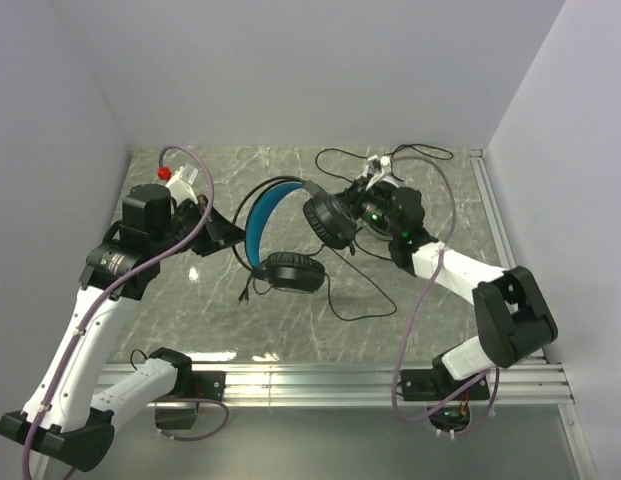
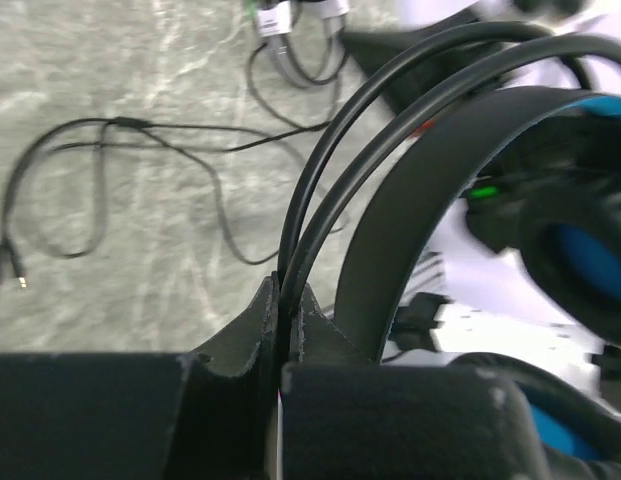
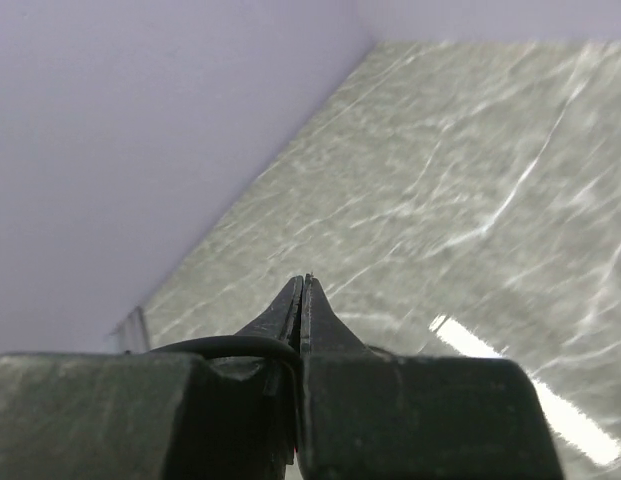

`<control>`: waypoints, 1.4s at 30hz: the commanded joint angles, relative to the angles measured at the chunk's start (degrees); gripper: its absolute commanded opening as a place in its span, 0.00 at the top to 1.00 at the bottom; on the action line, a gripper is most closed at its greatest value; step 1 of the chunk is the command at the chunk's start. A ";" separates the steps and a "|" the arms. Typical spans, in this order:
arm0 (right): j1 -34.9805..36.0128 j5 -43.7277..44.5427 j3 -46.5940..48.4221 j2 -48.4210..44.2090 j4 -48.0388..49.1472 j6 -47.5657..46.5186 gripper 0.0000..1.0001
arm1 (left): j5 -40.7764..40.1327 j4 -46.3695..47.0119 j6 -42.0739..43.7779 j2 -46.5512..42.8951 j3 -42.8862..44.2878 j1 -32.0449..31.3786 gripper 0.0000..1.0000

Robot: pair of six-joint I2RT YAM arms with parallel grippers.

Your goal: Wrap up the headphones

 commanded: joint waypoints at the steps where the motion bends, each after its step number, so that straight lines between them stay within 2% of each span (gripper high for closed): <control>1: -0.87 2.05 8.37 -4.12 -15.84 -9.76 1.00 | 5.29 1.75 5.57 -0.57 0.36 -0.55 1.00; 3: -0.86 3.19 11.52 -5.36 -21.03 -13.98 0.99 | 8.53 2.63 7.94 -0.04 -0.34 -0.72 1.00; 5: -0.87 2.41 13.38 -6.15 -24.54 -17.49 0.96 | 7.76 2.37 9.96 1.09 -0.17 -2.12 1.00; 10: -0.78 1.26 17.87 -6.68 -29.92 -21.29 0.96 | -4.00 1.22 10.94 2.42 1.94 -5.38 1.00; 13: -0.69 0.82 17.70 -7.56 -29.93 -21.99 0.94 | -7.61 3.41 10.59 3.03 1.50 -7.22 1.00; 16: -0.78 0.47 19.09 -7.73 -31.67 -22.69 0.89 | -14.97 3.42 11.20 4.87 2.55 -11.35 1.00; 20: -0.17 3.19 23.40 -7.47 -36.51 -25.06 0.88 | -22.27 2.02 13.13 7.78 5.10 -16.88 1.00; 23: -0.07 4.95 24.72 -7.65 -38.36 -25.68 0.85 | -24.92 2.19 14.45 9.27 5.89 -19.52 1.00; 30: 0.10 5.04 25.69 -8.17 -38.80 -25.86 0.78 | -24.77 -0.09 18.67 12.17 8.00 -22.61 1.00; 32: 0.01 4.60 25.43 -8.44 -37.75 -25.51 0.73 | -24.07 -0.09 19.64 11.92 7.83 -23.48 1.00; 37: 0.01 4.60 24.03 -8.96 -34.06 -23.84 0.69 | -21.51 0.44 19.91 10.15 6.69 -23.75 1.00; 39: -0.07 4.34 23.76 -8.96 -33.27 -23.40 0.71 | -22.30 -0.97 19.73 10.50 7.13 -23.75 1.00; 42: -0.07 3.46 23.59 -8.88 -31.68 -22.17 0.85 | -22.48 -1.76 18.68 10.33 6.87 -23.75 1.00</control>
